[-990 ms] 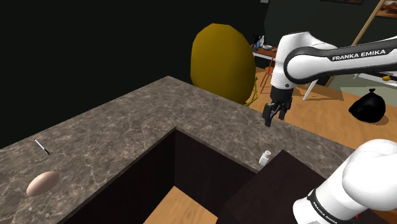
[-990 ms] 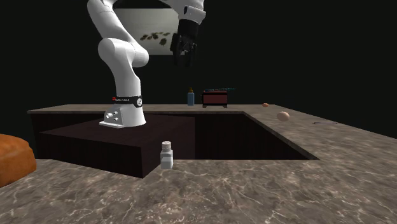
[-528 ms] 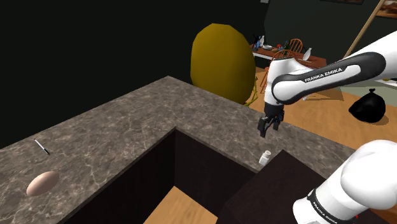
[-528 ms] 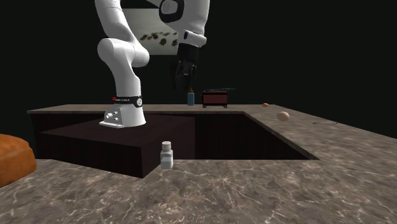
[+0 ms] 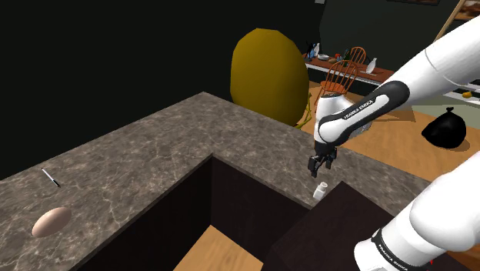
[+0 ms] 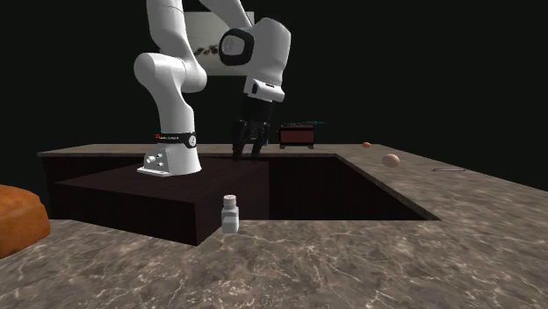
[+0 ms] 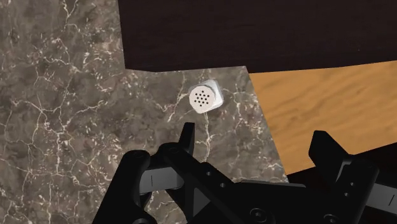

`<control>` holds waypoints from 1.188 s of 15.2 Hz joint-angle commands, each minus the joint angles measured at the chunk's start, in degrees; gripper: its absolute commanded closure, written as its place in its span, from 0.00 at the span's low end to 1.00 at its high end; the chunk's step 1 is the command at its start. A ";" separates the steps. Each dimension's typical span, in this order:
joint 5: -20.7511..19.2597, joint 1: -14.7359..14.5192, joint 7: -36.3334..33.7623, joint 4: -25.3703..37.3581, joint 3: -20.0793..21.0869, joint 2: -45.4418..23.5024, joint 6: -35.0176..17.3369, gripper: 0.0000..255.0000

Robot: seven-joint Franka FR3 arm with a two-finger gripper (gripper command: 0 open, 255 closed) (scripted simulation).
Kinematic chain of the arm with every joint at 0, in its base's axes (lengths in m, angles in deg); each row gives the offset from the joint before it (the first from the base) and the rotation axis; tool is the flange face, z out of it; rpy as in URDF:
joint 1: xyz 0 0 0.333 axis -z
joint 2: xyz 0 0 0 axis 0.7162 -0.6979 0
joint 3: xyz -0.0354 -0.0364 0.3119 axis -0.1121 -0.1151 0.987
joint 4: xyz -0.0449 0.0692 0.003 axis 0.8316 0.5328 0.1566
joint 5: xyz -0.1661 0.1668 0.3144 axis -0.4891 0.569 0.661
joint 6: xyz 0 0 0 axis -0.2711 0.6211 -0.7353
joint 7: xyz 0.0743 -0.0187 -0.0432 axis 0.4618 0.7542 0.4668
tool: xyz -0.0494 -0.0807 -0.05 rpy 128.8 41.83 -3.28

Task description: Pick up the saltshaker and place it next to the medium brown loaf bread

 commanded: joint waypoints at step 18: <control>-1.56 3.61 2.34 6.10 -2.30 -28.75 -21.65 0.00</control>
